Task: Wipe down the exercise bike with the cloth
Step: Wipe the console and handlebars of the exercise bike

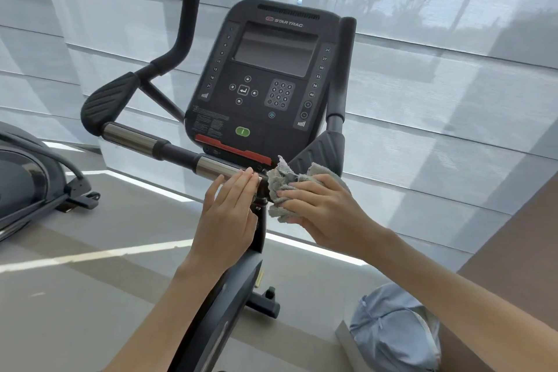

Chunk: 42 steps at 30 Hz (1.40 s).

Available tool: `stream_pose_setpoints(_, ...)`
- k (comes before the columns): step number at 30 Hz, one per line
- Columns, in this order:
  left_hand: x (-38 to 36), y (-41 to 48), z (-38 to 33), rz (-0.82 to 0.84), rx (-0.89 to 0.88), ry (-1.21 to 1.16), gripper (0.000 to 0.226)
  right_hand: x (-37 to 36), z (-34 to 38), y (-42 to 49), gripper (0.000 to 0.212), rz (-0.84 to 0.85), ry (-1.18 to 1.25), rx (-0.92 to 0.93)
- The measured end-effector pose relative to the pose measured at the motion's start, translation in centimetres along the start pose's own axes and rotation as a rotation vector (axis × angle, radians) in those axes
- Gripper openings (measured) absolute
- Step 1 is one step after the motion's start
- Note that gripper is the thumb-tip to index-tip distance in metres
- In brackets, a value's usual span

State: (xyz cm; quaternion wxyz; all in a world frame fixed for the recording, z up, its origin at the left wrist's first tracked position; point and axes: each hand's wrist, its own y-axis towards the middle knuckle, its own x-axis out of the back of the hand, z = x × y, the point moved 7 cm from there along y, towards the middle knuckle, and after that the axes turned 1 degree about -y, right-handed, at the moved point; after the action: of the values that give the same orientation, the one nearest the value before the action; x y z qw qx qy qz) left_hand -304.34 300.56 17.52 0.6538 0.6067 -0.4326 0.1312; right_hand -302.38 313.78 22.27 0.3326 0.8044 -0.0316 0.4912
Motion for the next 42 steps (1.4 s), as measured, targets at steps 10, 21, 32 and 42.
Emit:
stream_pose_setpoints(10, 0.1, 0.3, -1.9, -0.004, -0.011, -0.024, 0.045, 2.9, -12.5, 1.2, 0.02, -0.283, 0.503, -0.684)
stream_pose_setpoints(21, 0.3, -0.6, -1.3, 0.01, 0.017, 0.028, 0.049, -1.3, -5.0, 1.6, 0.026, -0.118, 0.107, -0.444)
stream_pose_setpoints(32, 0.0, -0.5, -1.5, 0.044, 0.011, 0.023, 0.053, 1.6, -2.5, -2.5, 0.023, -0.52, 0.584, -0.458)
stream_pose_setpoints(42, 0.0, 0.8, -2.2, 0.03, 0.012, 0.005, 0.056, -1.2, -16.6, 0.0, 0.022, -0.4, 0.645, -0.771)
